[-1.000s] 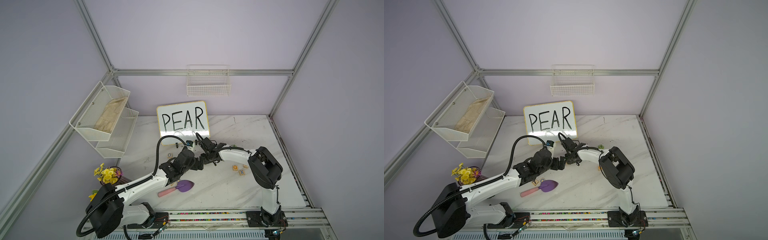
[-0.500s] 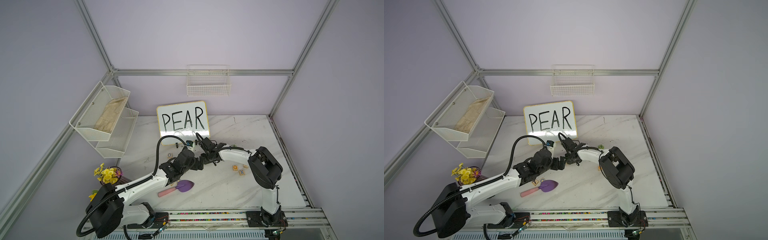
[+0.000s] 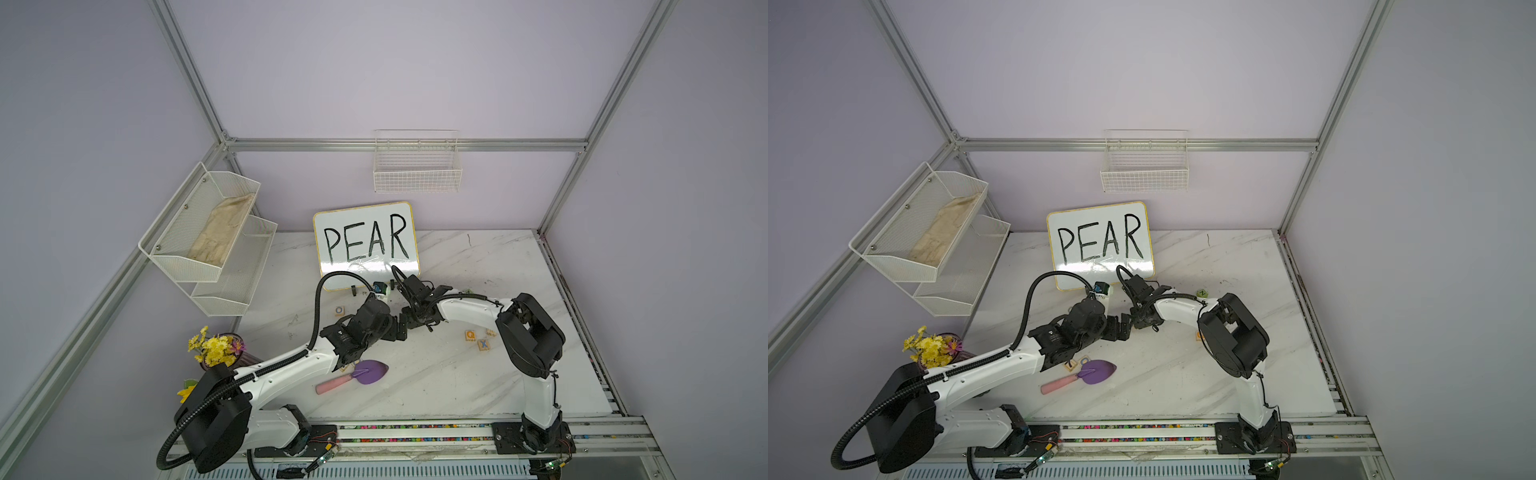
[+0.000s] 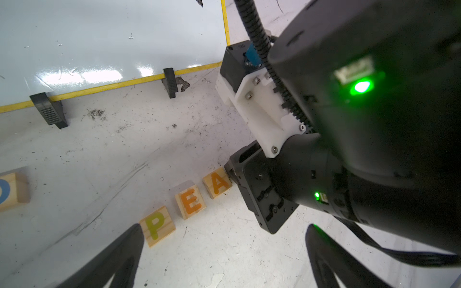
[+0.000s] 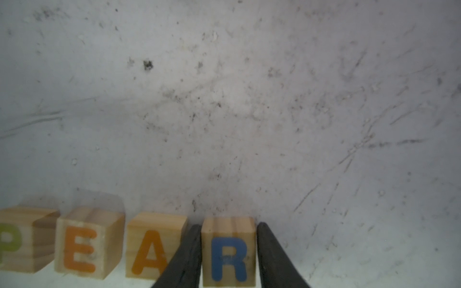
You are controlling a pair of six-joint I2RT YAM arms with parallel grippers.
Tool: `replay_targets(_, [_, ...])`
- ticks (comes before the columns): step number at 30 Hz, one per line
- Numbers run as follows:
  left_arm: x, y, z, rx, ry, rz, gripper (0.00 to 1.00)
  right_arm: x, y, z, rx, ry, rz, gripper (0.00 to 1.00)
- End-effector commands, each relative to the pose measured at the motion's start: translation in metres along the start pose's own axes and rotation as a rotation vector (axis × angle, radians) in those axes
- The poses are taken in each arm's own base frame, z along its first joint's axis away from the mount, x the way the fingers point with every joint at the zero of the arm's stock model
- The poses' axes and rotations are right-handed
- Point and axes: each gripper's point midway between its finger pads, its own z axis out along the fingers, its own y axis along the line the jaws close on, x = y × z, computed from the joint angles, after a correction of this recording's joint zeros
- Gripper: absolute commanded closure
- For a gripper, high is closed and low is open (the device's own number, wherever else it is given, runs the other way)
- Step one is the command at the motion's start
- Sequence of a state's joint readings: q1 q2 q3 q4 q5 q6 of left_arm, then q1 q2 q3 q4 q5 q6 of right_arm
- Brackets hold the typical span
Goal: Spell the uppercase word “pear” with letter blocks
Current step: Place the letter block at the center of the board.
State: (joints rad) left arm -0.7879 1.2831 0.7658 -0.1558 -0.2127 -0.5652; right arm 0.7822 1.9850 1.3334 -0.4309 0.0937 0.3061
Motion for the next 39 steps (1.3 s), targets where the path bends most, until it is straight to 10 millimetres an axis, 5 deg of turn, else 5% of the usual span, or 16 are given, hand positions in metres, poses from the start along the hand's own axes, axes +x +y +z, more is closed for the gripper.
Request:
replay_targets(1, [0.001,0.001,0.000,0.002,-0.010,-0.004,0.00,-0.002,0.000,-0.001,0.022,0.003,0.008,0.60])
replay_targets(27, [0.000,0.002,-0.002,0.000,-0.017,-0.011,0.00,-0.026,0.002,-0.033,0.003,-0.094,0.037,0.50])
replay_targets(39, [-0.004,0.003,-0.006,0.004,-0.039,-0.015,0.00,-0.050,-0.014,-0.057,0.072,-0.193,0.023,0.36])
